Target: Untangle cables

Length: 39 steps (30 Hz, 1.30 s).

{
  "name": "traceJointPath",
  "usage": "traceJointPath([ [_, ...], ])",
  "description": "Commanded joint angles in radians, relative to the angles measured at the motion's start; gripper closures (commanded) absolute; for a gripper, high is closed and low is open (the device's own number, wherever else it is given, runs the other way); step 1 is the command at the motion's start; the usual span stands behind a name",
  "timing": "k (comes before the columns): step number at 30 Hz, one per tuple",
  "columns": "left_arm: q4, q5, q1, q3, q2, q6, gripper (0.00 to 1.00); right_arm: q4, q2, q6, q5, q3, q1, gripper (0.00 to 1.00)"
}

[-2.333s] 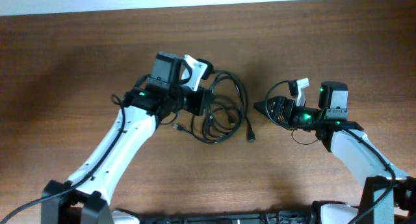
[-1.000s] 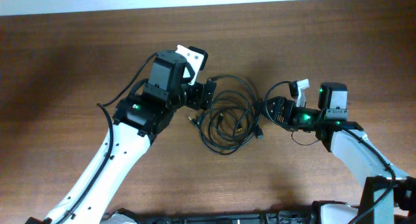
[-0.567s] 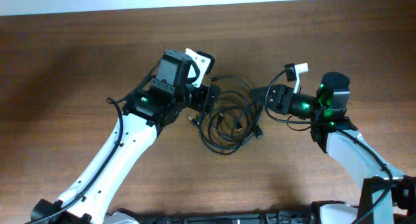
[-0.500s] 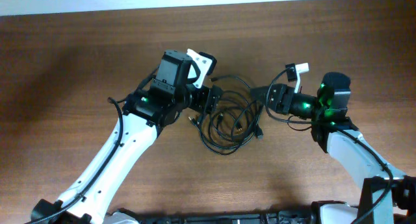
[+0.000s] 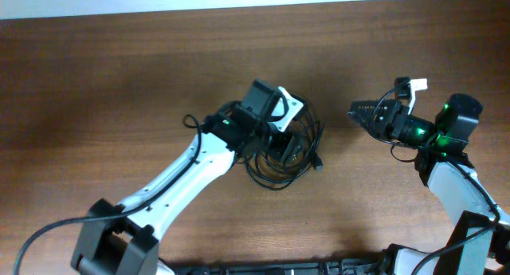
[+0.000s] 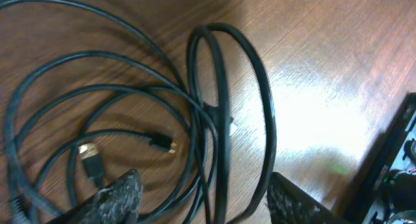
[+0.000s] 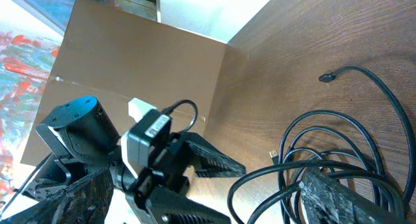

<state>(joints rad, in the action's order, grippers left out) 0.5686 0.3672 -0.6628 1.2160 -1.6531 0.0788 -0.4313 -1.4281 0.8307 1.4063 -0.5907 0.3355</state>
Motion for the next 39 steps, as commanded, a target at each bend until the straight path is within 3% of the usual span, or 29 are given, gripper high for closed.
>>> traceJointPath([
  [1, -0.022, -0.001, -0.028, 0.012, -0.064, -0.003, 0.57, -0.003, 0.002, -0.011, 0.027, -0.003, 0.005, 0.11],
  [3, -0.023, -0.001, -0.031, 0.012, -0.079, -0.003, 0.94, -0.003, 0.002, -0.011, 0.027, -0.003, 0.005, 0.11],
  [4, -0.026, -0.001, -0.03, 0.012, -0.079, -0.003, 1.0, -0.003, 0.002, -0.011, 0.027, -0.003, 0.005, 0.11],
  [6, -0.037, -0.017, -0.021, 0.026, -0.072, -0.004, 1.0, -0.003, 0.002, -0.011, 0.027, -0.003, 0.005, 0.11],
  [7, -0.035, -0.015, -0.01, 0.043, -0.059, -0.003, 1.0, -0.003, 0.002, -0.011, 0.027, -0.002, 0.005, 0.0],
  [11, -0.034, -0.046, 0.037, 0.09, 0.037, -0.004, 1.0, 0.009, 0.002, -0.011, 0.04, 0.01, -0.022, 0.01],
  [16, -0.033, -0.069, 0.044, 0.091, 0.08, -0.004, 1.0, 0.016, 0.002, -0.014, -0.042, 0.017, -0.218, 0.08],
  [19, -0.033, -0.089, 0.045, 0.091, 0.093, -0.004, 1.0, 0.097, 0.002, -0.076, -0.186, 0.018, -0.327, 0.08],
  [22, -0.042, -0.102, 0.047, 0.091, 0.16, -0.003, 1.0, 0.383, 0.002, -0.143, -0.529, 0.018, -0.383, 0.07],
  [27, -0.143, -0.094, 0.046, 0.091, 0.285, 0.109, 1.0, 0.395, 0.002, -0.142, -0.713, 0.018, -0.483, 0.05],
  [30, -0.242, -0.103, 0.051, 0.091, 0.376, 0.118, 1.0, 0.415, 0.002, -0.142, -0.838, 0.018, -0.525, 0.05],
  [34, -0.353, -0.103, 0.163, 0.091, 0.49, 0.118, 1.0, 0.524, 0.002, -0.143, -0.983, 0.018, -0.524, 0.04],
  [39, -0.391, -0.102, 0.427, 0.091, 0.596, 0.118, 1.0, 0.647, 0.002, -0.143, -1.18, 0.018, -0.524, 0.0],
])
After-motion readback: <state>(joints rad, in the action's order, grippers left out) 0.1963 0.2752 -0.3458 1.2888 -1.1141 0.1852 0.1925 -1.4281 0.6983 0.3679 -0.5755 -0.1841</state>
